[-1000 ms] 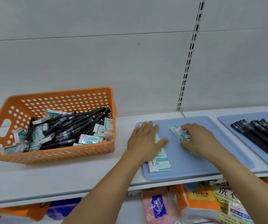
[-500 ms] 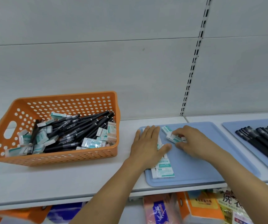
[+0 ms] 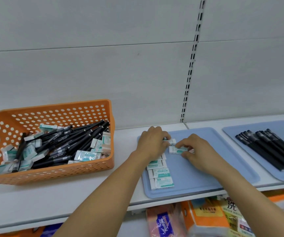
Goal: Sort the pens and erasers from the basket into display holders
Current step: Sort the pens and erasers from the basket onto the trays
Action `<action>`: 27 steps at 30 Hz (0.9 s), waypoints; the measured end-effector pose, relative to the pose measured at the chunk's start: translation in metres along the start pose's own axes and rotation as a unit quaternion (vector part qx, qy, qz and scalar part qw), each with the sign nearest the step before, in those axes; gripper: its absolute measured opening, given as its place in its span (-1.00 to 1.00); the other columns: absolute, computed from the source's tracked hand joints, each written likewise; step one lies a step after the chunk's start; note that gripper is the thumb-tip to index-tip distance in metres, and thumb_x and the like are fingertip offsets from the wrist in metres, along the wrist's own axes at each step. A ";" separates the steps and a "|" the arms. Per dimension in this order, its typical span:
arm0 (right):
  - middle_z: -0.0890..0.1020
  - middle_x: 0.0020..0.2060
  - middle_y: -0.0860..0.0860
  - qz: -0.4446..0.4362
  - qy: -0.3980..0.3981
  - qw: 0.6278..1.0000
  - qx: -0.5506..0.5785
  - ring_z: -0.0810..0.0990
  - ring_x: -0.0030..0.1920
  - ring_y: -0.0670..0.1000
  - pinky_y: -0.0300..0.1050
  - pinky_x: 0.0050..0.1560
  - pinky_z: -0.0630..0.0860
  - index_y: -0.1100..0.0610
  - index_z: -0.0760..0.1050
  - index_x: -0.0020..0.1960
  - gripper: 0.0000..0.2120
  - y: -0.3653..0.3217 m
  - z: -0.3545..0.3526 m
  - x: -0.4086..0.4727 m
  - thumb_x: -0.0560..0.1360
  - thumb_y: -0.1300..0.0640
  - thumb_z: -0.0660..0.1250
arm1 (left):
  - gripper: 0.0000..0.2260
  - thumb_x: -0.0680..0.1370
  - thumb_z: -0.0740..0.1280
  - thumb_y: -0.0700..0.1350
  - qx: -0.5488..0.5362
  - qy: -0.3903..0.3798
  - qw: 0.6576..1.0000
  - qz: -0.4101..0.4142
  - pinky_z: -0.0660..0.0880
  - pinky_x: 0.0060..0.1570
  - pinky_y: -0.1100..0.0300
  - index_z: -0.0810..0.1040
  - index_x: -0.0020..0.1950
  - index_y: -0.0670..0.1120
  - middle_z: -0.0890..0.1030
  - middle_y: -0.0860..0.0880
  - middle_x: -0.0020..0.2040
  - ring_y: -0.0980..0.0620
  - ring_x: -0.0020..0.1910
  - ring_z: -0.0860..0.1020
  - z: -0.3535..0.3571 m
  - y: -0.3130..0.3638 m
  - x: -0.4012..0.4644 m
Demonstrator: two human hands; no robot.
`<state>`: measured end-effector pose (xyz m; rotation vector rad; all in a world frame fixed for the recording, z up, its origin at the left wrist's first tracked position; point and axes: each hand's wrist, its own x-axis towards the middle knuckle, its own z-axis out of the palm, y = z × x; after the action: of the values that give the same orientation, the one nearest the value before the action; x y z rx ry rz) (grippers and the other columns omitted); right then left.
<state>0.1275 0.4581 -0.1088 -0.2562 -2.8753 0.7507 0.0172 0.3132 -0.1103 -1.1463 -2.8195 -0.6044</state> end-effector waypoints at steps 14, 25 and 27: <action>0.51 -0.03 -0.06 0.015 -0.027 0.992 -0.120 0.48 -0.10 -0.04 -0.15 -0.11 0.42 0.01 0.53 0.11 -0.82 0.006 -0.014 -0.012 0.52 0.04 0.33 | -0.58 0.69 0.02 0.03 -0.022 -0.068 0.997 -0.012 -0.12 0.51 0.09 0.17 0.56 0.04 0.09 0.08 0.59 0.10 0.57 -0.02 0.010 -0.018 -0.033; 0.56 -0.08 -0.09 -0.094 0.063 0.993 -0.032 0.50 0.01 -0.01 -0.03 -0.01 0.45 -0.05 0.57 -0.03 -0.92 -0.056 -0.004 0.002 0.48 0.03 0.36 | -0.67 0.66 0.17 0.06 -0.238 0.009 0.971 0.037 0.32 0.35 0.18 0.42 0.41 0.06 0.46 0.09 0.38 0.16 0.35 0.38 -0.071 0.016 -0.112; 0.59 -0.10 -0.08 -0.136 0.088 0.985 0.050 0.53 -0.03 -0.02 -0.05 0.01 0.45 -0.01 0.59 -0.04 -0.88 -0.088 -0.011 0.008 0.44 0.15 0.37 | -0.74 0.65 0.22 0.00 -0.254 0.060 0.961 0.088 0.41 0.26 0.15 0.51 0.32 0.03 0.55 0.10 0.25 0.18 0.24 0.47 -0.099 0.016 -0.131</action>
<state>0.1110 0.3889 -0.0547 0.0788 -2.6231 0.7736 0.1131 0.2002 -0.0366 -1.3476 -2.4886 -1.3820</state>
